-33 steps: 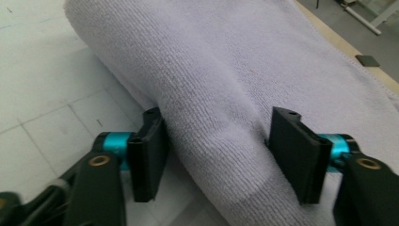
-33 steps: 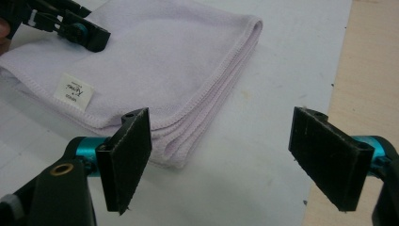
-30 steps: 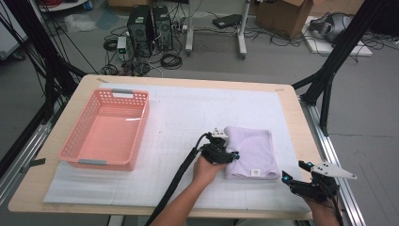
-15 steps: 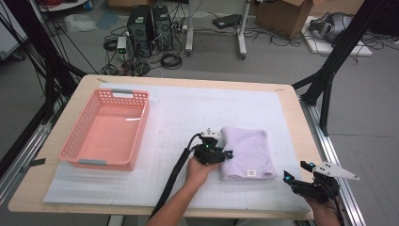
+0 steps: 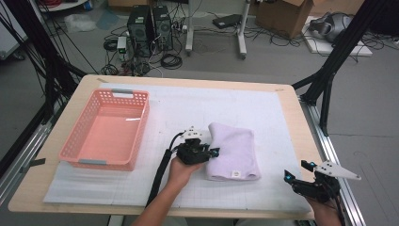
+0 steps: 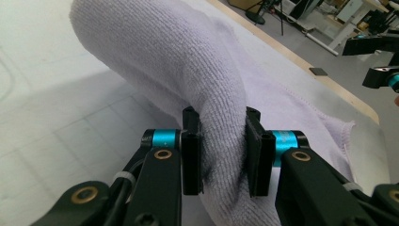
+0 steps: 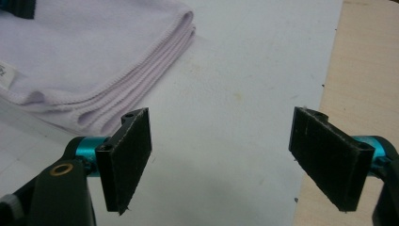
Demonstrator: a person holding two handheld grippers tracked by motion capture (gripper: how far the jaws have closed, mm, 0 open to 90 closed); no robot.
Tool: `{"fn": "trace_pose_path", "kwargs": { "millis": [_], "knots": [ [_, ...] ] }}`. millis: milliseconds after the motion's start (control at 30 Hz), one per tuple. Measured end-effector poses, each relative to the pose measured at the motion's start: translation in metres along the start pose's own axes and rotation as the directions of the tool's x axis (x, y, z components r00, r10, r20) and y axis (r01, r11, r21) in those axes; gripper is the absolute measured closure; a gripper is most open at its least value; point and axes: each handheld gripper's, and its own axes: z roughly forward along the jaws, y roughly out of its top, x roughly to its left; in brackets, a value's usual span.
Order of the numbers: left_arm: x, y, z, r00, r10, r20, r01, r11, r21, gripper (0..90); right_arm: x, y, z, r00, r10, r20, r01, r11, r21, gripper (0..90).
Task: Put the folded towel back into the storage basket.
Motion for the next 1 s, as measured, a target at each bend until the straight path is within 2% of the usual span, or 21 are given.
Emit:
{"fn": "trace_pose_path", "kwargs": {
  "millis": [133,200,333,533,667,1000],
  "knots": [
    [0.002,0.001,-0.014,0.9987,0.044,0.024,-0.043,0.9982,-0.042,73.0,0.001,0.0,0.001,1.0,0.001,-0.003,-0.001,1.0,0.01,20.3],
    [0.003,0.002,-0.02,0.9962,0.081,0.031,-0.079,0.9952,-0.058,73.1,0.002,0.001,0.003,1.0,-0.003,-0.007,0.003,1.0,0.009,20.3],
    [0.002,0.004,-0.028,0.9918,0.119,0.046,-0.115,0.99,-0.082,73.5,0.004,0.001,0.003,0.9999,-0.004,-0.011,0.004,0.9999,0.012,20.2],
    [-0.007,0.009,-0.04,0.9772,0.21,0.031,-0.205,0.9706,-0.127,74.1,0.005,0.002,0.003,0.9999,-0.008,-0.013,0.009,0.9999,0.011,20.2],
    [-0.01,0.015,-0.049,0.9703,0.238,0.042,-0.229,0.961,-0.155,74.3,0.005,0.003,0.003,0.9999,-0.006,-0.015,0.006,1.0,0.007,20.2],
    [-0.012,0.035,-0.076,0.9546,0.298,-0.014,-0.295,0.9378,-0.183,74.5,0.005,0.004,0.003,0.9999,-0.006,-0.012,0.006,1.0,0.004,20.2]
  ]
}}
